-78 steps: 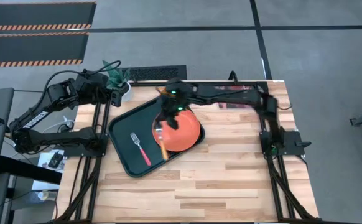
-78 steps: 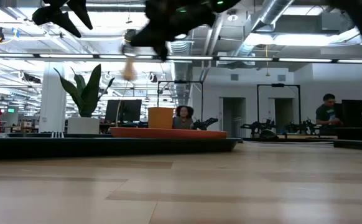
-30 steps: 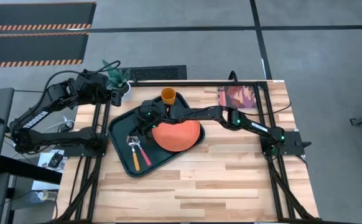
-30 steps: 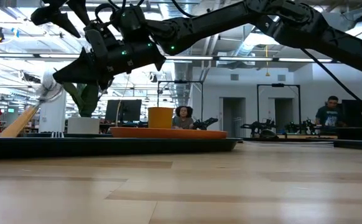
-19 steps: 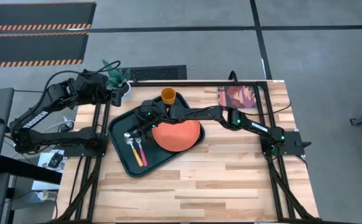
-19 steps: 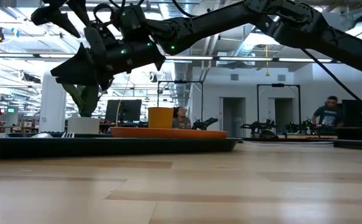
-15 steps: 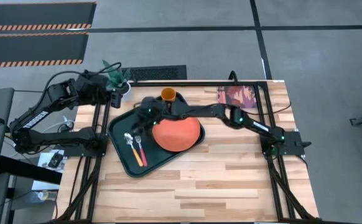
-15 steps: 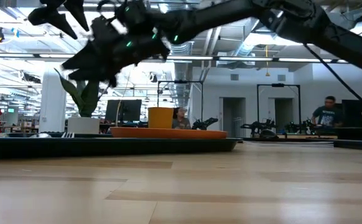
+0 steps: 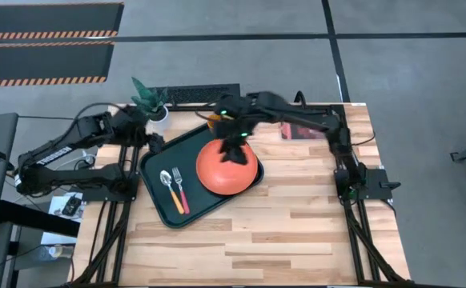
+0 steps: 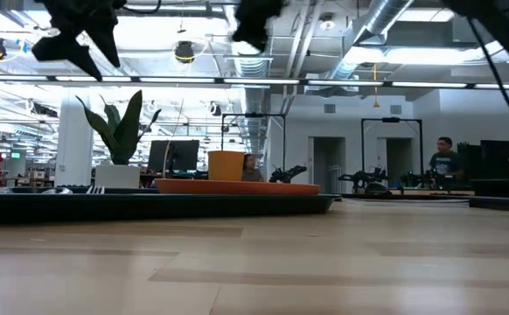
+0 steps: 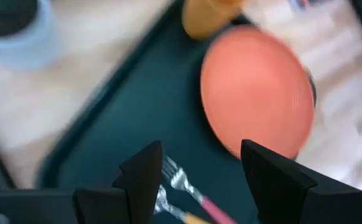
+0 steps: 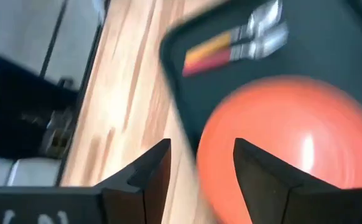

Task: Pick and place plate/cup/fork/spoon on tray
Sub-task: Adjust the pink fork on the black tray

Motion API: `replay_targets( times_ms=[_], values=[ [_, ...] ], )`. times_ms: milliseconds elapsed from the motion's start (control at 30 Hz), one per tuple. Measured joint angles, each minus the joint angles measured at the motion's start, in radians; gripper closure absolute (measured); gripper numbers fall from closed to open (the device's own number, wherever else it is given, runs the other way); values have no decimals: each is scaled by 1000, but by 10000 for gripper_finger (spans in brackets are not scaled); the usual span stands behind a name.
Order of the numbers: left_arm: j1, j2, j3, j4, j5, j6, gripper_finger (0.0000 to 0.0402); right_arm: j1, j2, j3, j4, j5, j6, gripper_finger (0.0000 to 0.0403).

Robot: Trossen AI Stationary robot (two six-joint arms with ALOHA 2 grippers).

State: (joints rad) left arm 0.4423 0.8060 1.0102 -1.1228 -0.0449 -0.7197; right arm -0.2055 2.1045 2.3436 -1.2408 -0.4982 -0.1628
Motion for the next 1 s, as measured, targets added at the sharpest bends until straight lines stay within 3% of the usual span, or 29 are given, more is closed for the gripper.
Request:
replay_targets(
  times_ms=[233, 333, 433, 533, 600, 800, 1000],
  values=[
    [-321, 1, -190, 231, -3, -113, 204, 0, -210, 0, -265, 149, 43, 219],
    [-476, 48, -226, 320, -78, -155, 236, 8, -290, 0, -291, 251, 89, 225],
    [-577, 126, -228, 330, -189, -202, 294, 16, -367, 0, -299, 362, 127, 233],
    [-620, 212, -229, 327, -287, -247, 368, 16, -430, 0, -298, 446, 160, 240],
    [-620, 272, -229, 328, -313, -245, 391, 16, -460, 0, -299, 484, 178, 245],
    [-586, 425, -229, 329, -246, -218, 400, 15, -517, 0, -307, 506, 216, 260],
    [-649, 484, -229, 331, -206, -406, 401, 35, -529, -4, -330, 505, 242, 272]
  ],
)
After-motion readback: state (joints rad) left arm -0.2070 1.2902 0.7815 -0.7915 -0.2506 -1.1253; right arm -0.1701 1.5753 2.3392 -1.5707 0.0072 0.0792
